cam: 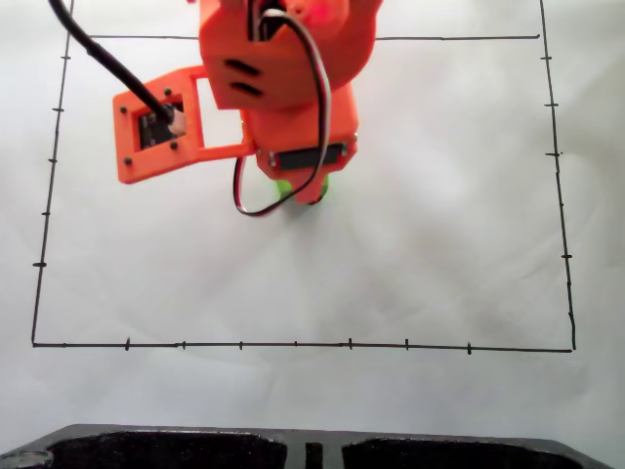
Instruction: Grasp the colored block, Place it on the black dot, and then return the arm to the default position.
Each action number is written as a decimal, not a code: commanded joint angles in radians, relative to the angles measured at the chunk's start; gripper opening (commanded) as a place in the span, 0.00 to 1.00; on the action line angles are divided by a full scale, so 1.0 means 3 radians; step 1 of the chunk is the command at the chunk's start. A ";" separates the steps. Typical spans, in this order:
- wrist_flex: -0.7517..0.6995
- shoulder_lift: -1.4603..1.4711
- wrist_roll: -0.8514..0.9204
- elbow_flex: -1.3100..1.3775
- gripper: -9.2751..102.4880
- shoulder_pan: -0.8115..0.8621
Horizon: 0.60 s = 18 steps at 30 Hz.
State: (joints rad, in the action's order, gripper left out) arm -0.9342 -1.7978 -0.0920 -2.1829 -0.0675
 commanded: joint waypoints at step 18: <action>-0.0189 -0.0348 0.0123 0.0000 0.41 0.0010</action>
State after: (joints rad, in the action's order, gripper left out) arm -0.9710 -1.8408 -0.0598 -2.1829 -0.0614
